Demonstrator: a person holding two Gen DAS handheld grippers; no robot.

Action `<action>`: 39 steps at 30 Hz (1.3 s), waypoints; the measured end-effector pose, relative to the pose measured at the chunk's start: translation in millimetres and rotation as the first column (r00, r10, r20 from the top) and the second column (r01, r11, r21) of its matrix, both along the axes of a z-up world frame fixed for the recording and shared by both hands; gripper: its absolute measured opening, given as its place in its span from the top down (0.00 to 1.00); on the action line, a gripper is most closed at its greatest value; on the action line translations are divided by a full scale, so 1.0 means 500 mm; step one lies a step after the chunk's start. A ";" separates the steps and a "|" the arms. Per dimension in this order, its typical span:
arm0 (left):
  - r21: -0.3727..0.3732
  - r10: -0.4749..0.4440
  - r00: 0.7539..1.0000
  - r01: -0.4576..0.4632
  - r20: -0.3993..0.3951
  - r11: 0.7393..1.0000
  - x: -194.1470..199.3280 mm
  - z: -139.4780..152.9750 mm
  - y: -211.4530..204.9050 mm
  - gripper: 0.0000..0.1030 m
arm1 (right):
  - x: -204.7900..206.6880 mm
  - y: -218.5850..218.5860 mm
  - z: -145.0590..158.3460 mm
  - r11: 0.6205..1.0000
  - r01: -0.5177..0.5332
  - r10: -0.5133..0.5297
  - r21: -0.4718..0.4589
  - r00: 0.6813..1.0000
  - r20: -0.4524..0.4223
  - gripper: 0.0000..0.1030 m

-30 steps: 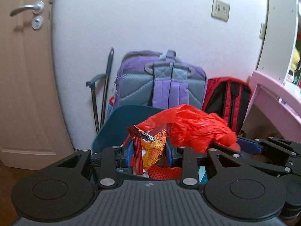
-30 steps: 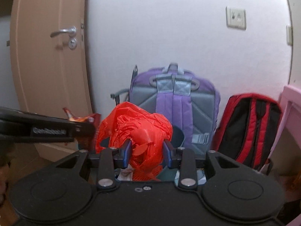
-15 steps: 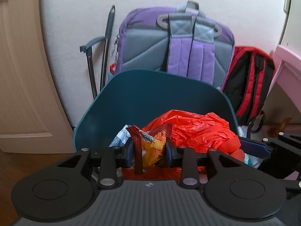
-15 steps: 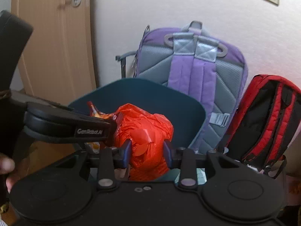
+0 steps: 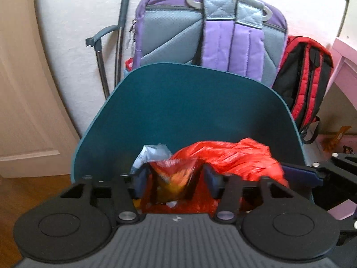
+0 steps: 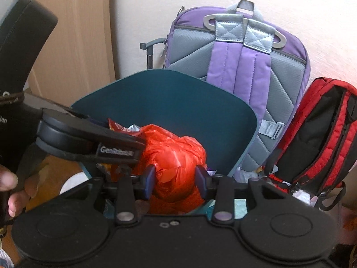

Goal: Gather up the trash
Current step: 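Open both tools inside the teal bin to drop the items, then raise both open tools out of the teal bin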

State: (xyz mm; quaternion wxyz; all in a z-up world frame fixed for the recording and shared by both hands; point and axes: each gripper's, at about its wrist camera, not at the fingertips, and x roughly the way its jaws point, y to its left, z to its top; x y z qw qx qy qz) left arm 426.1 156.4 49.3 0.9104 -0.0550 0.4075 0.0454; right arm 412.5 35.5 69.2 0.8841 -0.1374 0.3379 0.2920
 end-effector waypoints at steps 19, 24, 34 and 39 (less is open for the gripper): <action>-0.032 0.066 0.989 -0.062 0.130 0.998 -0.144 0.087 -0.009 0.23 | -0.117 -0.073 0.081 0.995 0.001 -0.012 0.102 0.993 0.114 0.50; -0.032 0.064 0.982 -0.060 0.177 0.998 -0.212 0.122 -0.023 0.23 | -0.165 -0.114 0.119 0.988 0.019 -0.040 0.151 0.990 0.135 0.50; -0.008 0.024 0.963 -0.022 0.269 1.000 -0.360 0.160 -0.067 0.20 | -0.269 -0.181 0.169 0.975 0.006 -0.047 0.221 0.982 0.181 0.49; -0.008 0.000 0.955 0.002 0.297 1.000 -0.425 0.167 -0.094 0.15 | -0.317 -0.212 0.177 0.967 -0.005 -0.044 0.253 0.981 0.190 0.49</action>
